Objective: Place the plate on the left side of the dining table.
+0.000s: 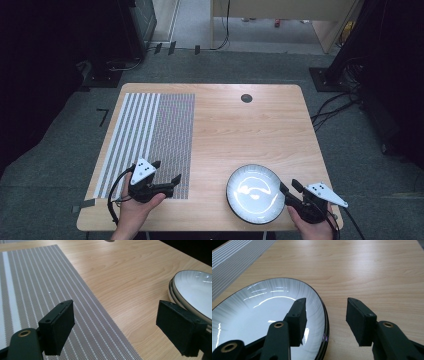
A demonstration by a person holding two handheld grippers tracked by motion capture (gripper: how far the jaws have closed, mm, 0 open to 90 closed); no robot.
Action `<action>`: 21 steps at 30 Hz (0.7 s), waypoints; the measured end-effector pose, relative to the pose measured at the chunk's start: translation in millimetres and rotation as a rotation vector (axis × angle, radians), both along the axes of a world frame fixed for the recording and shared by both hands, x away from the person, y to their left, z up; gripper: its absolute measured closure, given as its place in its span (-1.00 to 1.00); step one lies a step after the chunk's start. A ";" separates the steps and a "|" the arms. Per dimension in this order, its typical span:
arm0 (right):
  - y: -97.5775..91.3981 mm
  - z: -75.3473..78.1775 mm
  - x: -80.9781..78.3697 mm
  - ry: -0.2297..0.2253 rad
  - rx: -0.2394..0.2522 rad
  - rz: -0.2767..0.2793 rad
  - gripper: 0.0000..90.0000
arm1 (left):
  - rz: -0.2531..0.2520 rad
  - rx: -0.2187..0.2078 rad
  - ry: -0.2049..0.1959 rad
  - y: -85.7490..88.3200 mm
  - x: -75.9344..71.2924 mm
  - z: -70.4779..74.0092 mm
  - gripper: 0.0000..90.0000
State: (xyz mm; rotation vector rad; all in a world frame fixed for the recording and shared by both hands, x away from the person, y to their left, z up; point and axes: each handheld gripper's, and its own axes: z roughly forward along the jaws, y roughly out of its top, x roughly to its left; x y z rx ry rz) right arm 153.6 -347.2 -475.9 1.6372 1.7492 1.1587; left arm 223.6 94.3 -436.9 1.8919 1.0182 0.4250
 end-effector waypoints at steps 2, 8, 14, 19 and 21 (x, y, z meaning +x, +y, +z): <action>1.3 -0.2 -0.4 0.005 -0.005 0.002 0.15 | -0.003 -0.002 0.002 -3.5 0.3 -0.2 -0.66; 3.1 -1.4 -0.5 0.019 -0.011 0.013 0.20 | -0.012 -0.009 0.003 -13.5 1.1 -0.1 -0.66; 3.2 -4.4 1.1 0.033 -0.001 -0.002 0.35 | -0.018 -0.013 0.005 -20.2 1.9 -0.4 -0.66; 1.8 -8.5 1.4 0.045 0.009 -0.014 0.50 | -0.015 -0.025 0.003 -25.4 2.0 0.1 -0.66; 2.0 -9.6 1.5 0.061 0.018 -0.013 0.55 | -0.018 -0.023 0.004 -27.1 1.7 -0.5 -0.66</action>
